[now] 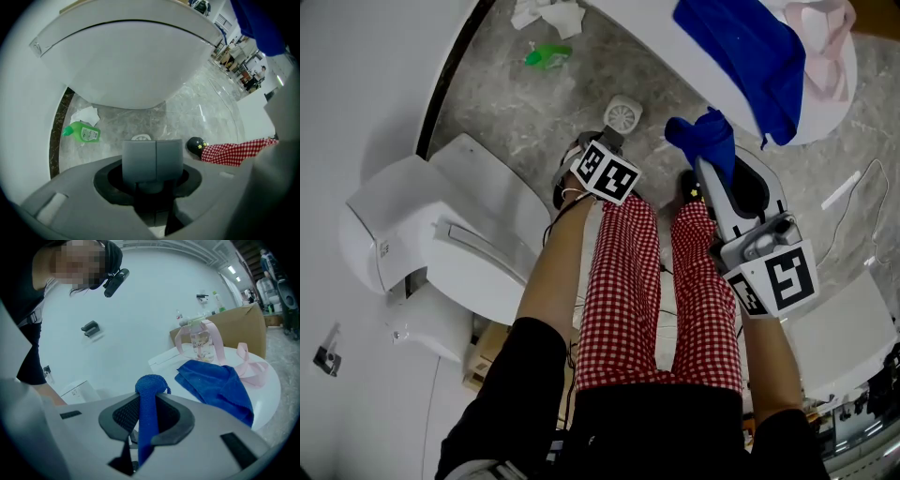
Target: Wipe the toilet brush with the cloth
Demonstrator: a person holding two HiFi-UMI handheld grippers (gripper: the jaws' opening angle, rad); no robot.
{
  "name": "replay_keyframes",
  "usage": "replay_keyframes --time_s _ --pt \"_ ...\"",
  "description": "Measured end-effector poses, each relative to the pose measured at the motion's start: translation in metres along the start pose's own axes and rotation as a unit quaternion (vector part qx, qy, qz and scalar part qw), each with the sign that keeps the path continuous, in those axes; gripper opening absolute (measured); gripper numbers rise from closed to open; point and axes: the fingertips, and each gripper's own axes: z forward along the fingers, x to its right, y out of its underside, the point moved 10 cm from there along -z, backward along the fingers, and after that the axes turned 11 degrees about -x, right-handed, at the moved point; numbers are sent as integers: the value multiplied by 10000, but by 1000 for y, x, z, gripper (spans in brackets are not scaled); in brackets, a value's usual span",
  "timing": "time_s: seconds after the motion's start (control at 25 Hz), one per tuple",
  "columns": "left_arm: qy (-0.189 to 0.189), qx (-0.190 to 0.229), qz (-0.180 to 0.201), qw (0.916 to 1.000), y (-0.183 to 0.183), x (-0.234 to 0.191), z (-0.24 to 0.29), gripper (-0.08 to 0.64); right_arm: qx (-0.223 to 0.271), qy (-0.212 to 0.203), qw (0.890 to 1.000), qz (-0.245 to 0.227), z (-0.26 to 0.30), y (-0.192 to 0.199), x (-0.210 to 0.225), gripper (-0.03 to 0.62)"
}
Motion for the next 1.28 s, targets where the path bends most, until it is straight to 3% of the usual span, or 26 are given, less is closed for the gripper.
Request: replay_keyframes --time_s 1.28 --pt "-70 272 -627 9976 30 11 -33 163 167 -76 9998 -58 -14 -4 -14 64"
